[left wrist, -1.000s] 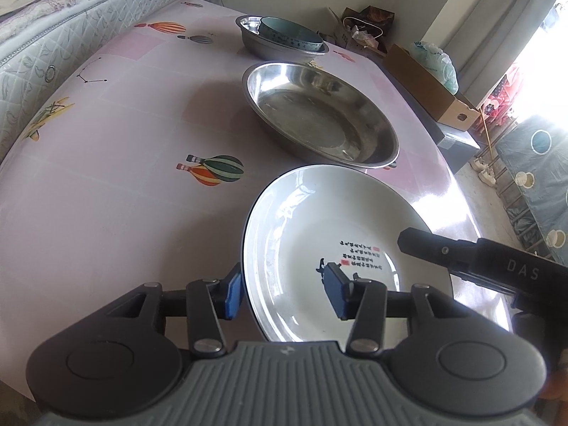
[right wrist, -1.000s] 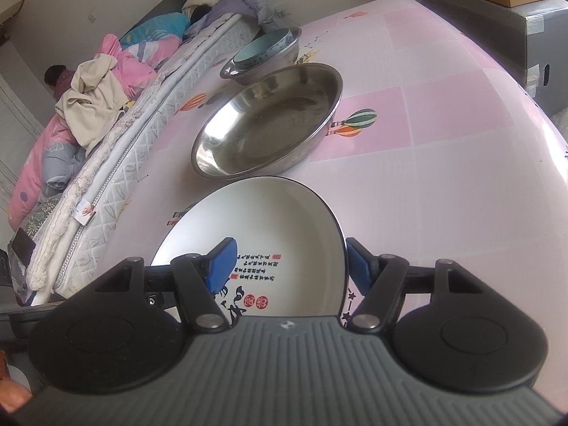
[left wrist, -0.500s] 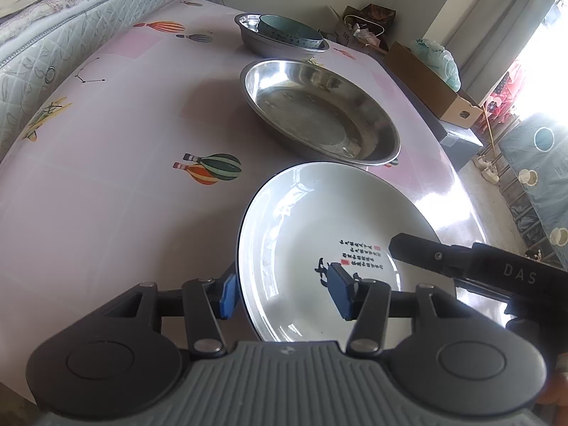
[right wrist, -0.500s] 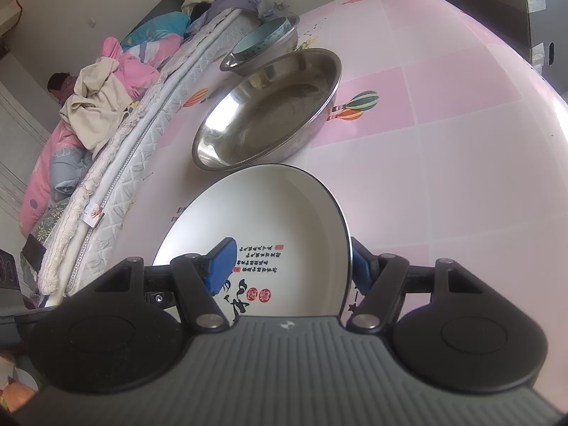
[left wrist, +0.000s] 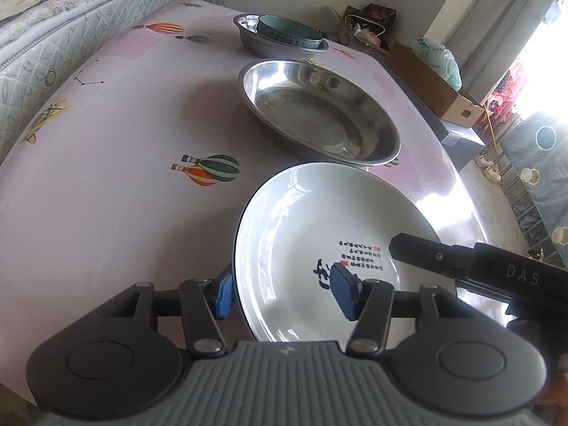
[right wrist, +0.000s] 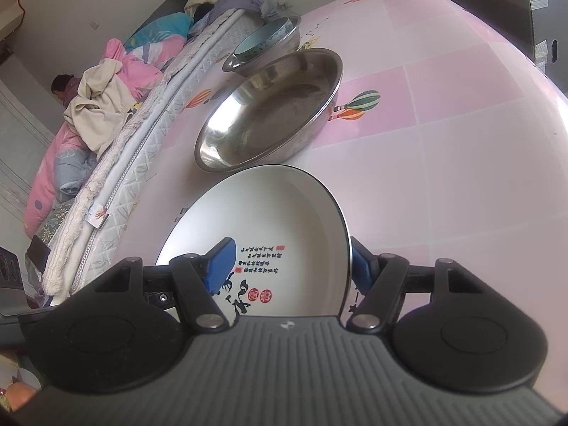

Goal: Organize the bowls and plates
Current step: 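Hold the white plate rim firmly with both grippers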

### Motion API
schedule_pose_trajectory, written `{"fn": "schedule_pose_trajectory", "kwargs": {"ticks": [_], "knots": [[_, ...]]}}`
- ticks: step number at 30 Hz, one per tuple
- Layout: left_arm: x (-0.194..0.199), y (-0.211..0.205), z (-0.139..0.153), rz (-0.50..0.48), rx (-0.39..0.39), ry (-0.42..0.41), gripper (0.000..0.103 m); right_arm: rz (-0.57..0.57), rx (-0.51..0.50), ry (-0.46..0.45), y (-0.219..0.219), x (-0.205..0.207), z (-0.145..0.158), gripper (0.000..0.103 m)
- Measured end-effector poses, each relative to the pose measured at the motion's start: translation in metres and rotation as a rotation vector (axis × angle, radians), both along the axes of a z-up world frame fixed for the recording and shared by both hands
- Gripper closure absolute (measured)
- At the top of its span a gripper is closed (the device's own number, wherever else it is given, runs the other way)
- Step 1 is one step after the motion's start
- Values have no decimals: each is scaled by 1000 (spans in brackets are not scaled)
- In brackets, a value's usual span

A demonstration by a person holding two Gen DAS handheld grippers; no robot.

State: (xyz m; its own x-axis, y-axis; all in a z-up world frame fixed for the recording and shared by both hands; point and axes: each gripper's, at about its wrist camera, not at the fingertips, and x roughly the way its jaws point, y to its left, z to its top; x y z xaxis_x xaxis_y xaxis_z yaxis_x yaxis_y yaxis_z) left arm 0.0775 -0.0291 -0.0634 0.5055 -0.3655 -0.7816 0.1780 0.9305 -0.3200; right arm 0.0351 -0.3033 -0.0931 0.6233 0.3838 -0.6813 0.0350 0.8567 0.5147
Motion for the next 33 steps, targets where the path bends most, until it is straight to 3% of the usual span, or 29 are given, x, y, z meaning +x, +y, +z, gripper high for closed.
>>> {"fn": "schedule_pose_trajectory", "kwargs": {"ticks": [33], "knots": [[-12,-7,2,-20,21,7,45,-5,3,0,-2,0,0,36]]}}
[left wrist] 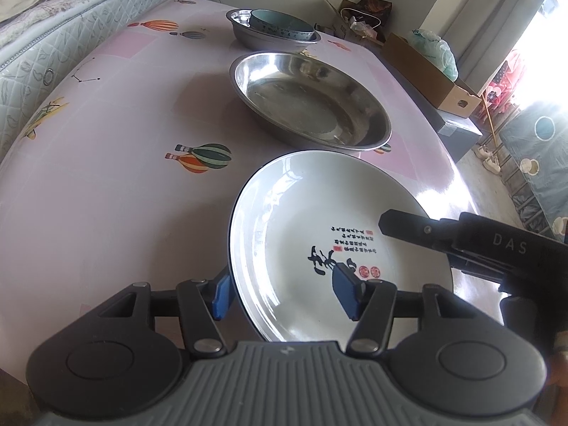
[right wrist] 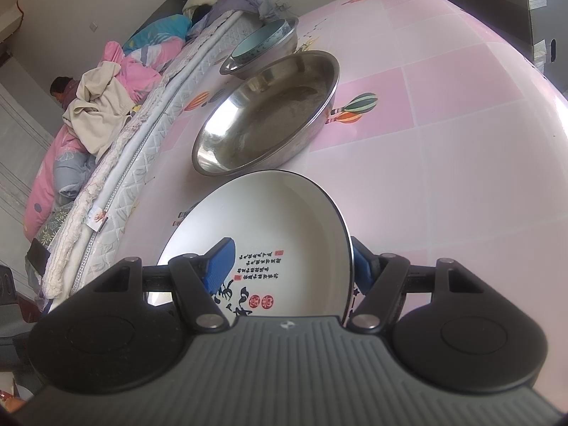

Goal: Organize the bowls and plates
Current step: 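Hold the white plate rim firmly with both grippers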

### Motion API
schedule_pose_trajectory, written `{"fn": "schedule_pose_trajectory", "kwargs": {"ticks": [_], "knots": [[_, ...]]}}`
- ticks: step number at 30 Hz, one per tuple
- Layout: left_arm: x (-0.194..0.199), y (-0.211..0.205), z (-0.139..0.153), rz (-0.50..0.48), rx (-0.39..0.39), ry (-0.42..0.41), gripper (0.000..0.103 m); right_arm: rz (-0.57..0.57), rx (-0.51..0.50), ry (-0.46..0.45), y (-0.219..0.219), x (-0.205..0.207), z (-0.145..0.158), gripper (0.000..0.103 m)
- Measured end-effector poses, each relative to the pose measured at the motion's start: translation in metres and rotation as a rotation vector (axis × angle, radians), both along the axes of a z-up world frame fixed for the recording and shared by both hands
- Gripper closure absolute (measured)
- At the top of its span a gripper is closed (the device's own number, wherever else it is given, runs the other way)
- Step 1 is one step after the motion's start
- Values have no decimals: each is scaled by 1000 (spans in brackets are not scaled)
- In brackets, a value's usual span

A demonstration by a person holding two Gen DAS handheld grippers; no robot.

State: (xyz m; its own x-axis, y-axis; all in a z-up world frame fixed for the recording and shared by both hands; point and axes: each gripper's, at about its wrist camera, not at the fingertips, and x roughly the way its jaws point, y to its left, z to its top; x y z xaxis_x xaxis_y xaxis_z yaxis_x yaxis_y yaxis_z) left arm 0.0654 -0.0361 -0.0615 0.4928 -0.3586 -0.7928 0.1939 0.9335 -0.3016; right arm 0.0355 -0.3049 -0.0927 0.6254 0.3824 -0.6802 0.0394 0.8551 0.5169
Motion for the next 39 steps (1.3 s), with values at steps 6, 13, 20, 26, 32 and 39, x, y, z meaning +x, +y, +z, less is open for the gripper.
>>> {"fn": "schedule_pose_trajectory", "kwargs": {"ticks": [6,13,20,26,32,39], "knots": [[0,0,0,-2,1,0,44,1,0,0,0,0,0,36],[-2,-2,-1,-8,-1,-3,40,0,0,0,0,0,0,36],[-1,-1,-1,-8,-10,-1,40,0,0,0,0,0,0,36],[1,0,-1,-5,-19,0,41,1,0,0,-1,0,-1,36],[4,1,-2,1,-23,0,41,1,0,0,0,0,-1,36],[6,4,0,15,-19,-7,41,0,1,0,0,0,-1,36]]}}
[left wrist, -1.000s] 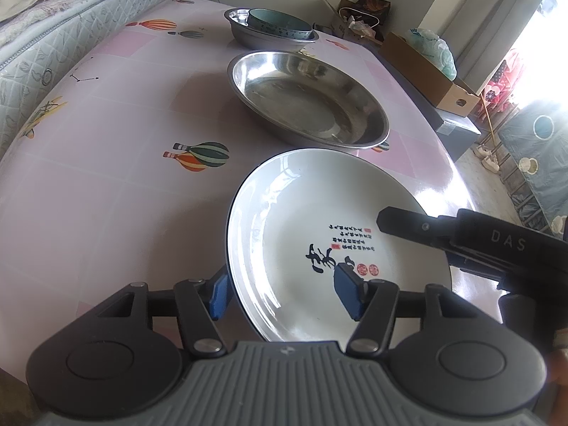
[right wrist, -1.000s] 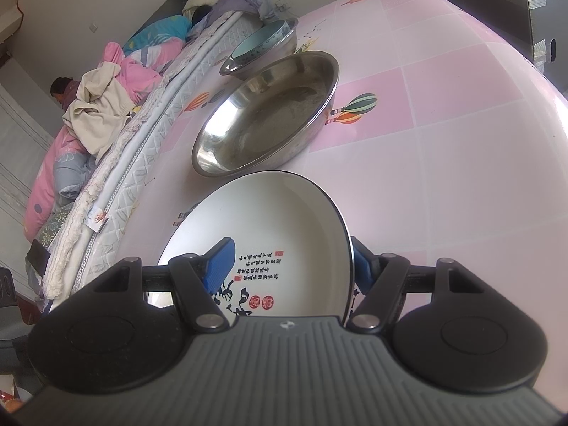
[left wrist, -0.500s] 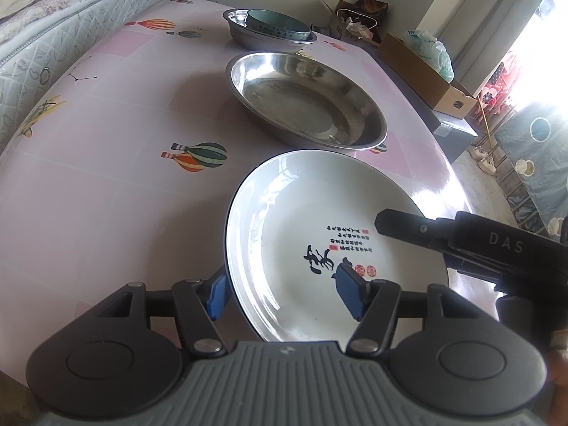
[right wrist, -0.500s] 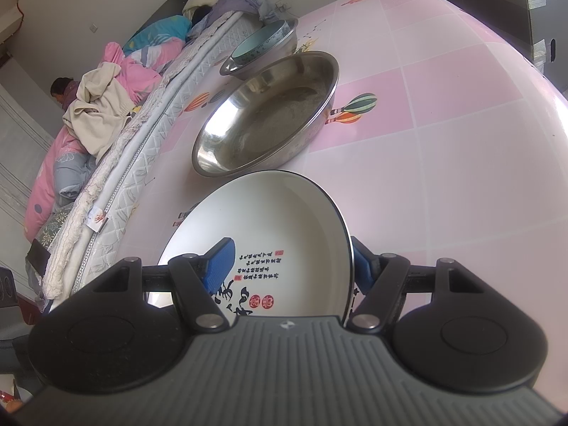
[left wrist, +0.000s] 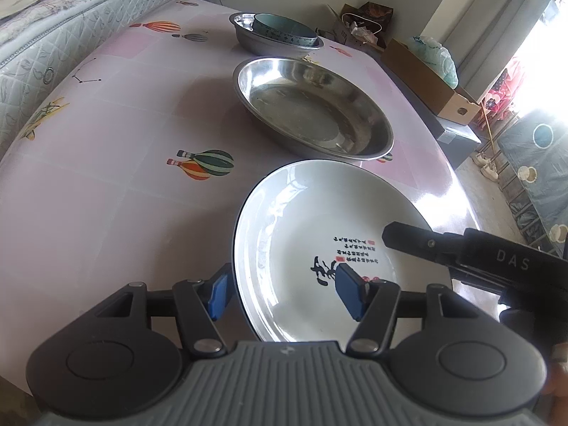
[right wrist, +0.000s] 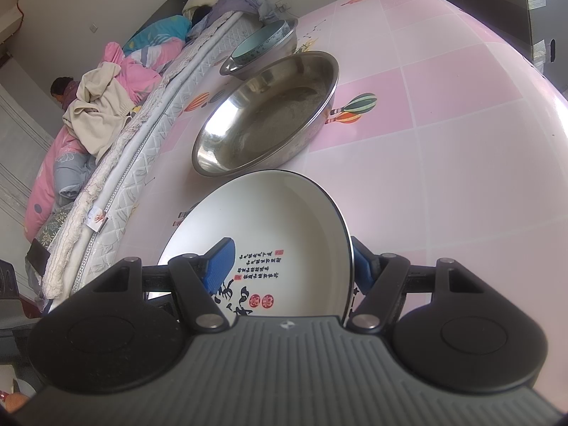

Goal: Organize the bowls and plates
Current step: 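Hold the white plate rim firmly with both grippers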

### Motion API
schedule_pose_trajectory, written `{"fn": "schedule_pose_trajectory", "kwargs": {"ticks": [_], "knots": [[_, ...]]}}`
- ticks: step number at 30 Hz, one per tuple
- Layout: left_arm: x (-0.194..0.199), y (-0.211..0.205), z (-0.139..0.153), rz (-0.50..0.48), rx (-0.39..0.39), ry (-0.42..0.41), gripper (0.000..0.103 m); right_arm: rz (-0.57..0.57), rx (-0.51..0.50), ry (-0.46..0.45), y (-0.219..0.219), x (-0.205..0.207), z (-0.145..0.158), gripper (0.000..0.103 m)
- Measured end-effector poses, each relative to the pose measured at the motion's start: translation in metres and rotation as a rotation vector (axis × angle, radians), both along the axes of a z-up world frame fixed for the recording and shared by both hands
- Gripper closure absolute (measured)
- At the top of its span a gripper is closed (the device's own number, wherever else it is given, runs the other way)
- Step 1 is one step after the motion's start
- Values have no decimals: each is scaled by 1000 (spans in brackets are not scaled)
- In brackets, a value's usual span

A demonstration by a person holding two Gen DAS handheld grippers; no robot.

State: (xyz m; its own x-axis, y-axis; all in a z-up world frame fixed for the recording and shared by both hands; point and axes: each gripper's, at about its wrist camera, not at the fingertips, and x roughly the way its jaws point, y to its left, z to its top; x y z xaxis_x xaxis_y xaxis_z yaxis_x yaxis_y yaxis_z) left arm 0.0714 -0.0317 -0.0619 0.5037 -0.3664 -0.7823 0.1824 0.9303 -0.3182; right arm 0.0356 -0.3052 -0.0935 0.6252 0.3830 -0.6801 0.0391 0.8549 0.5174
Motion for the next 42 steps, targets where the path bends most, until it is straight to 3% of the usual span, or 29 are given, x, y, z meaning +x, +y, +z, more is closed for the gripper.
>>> {"fn": "schedule_pose_trajectory", "kwargs": {"ticks": [42], "knots": [[5,-5,2,4,8,-2,42,0,-1,0,0,0,-1,36]]}}
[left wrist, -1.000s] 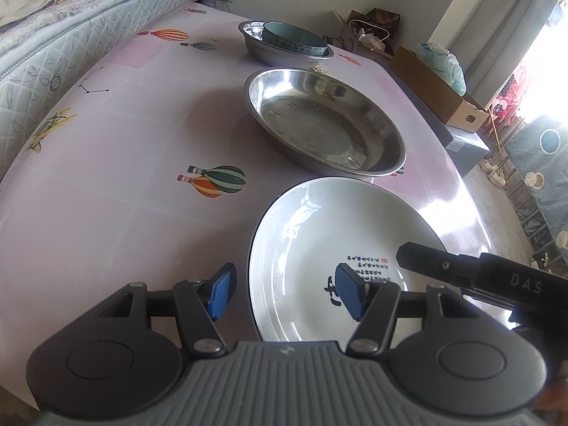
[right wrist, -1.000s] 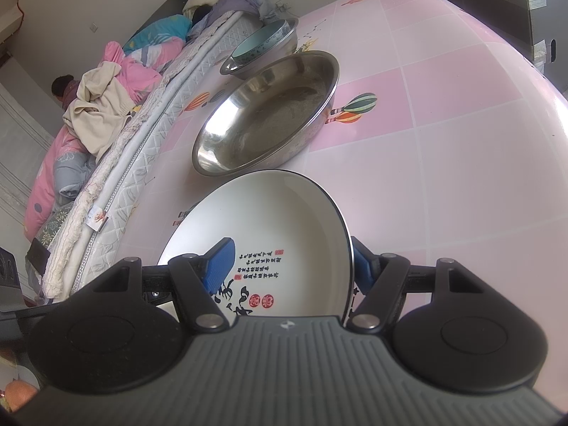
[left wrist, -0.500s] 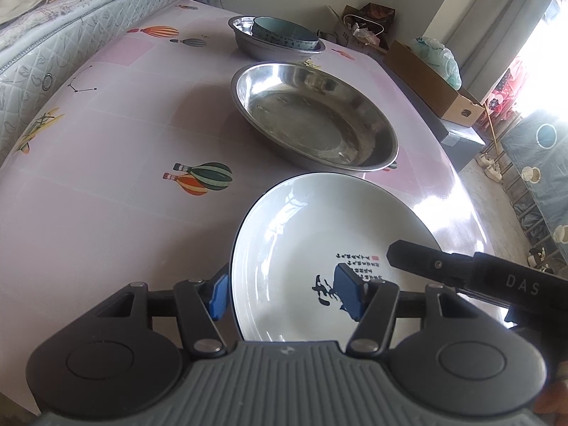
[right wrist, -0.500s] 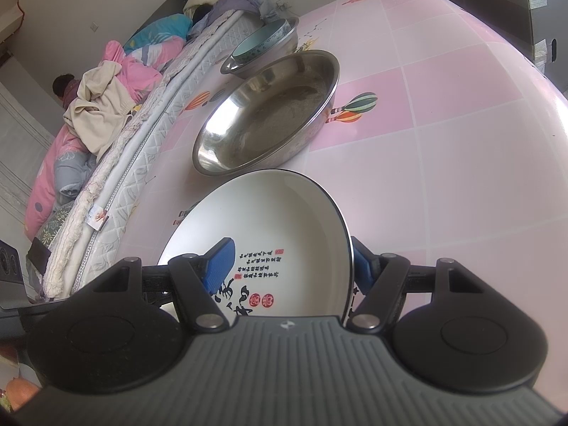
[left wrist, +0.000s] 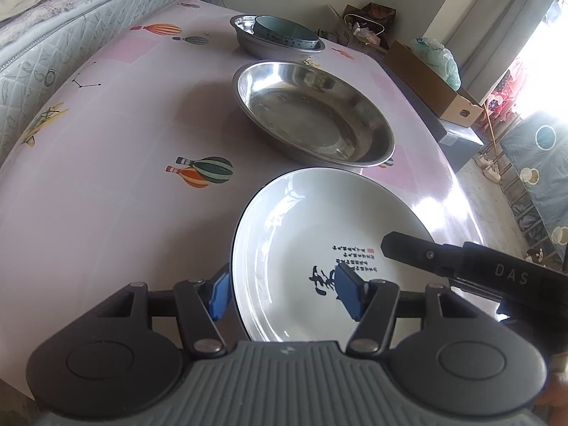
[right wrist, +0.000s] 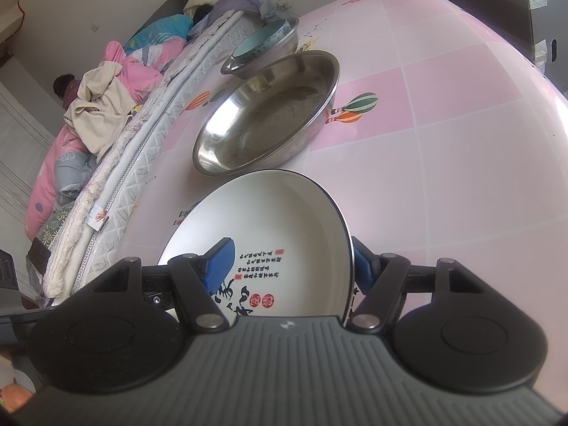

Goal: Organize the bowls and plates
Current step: 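Hold the white plate rim firmly with both grippers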

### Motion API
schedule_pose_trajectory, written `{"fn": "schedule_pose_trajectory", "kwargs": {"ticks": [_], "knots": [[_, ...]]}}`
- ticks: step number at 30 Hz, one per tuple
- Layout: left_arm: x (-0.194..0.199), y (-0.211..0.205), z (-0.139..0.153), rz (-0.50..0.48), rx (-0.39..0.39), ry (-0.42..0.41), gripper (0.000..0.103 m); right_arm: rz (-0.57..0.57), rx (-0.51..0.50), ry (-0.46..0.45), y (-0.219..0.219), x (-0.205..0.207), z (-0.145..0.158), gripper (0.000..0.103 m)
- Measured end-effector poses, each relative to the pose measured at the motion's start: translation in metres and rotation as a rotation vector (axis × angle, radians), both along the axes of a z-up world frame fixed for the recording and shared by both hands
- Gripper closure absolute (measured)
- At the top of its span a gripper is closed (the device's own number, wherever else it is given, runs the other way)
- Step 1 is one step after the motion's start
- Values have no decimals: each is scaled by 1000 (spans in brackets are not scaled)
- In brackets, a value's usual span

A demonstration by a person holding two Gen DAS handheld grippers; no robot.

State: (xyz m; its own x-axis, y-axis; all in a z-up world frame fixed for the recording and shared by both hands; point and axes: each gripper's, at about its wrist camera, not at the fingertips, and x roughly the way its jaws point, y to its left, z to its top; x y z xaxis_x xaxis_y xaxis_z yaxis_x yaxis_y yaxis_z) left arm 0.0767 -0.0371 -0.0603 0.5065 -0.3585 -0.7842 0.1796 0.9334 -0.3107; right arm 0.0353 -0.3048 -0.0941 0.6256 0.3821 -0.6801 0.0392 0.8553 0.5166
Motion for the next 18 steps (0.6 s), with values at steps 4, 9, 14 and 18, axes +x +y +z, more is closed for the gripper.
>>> {"fn": "schedule_pose_trajectory", "kwargs": {"ticks": [4,9,14,18], "knots": [[-5,1,0,-3,-3,3,42,-2,0,0,-2,0,1,35],[-6,1,1,-4,-3,3,42,-2,-2,-1,-2,0,3,35],[-6,0,1,-4,-3,3,42,-2,-2,-1,-2,0,3,35],[-7,0,1,-5,-4,4,42,-1,-2,-1,-2,0,3,35]]}}
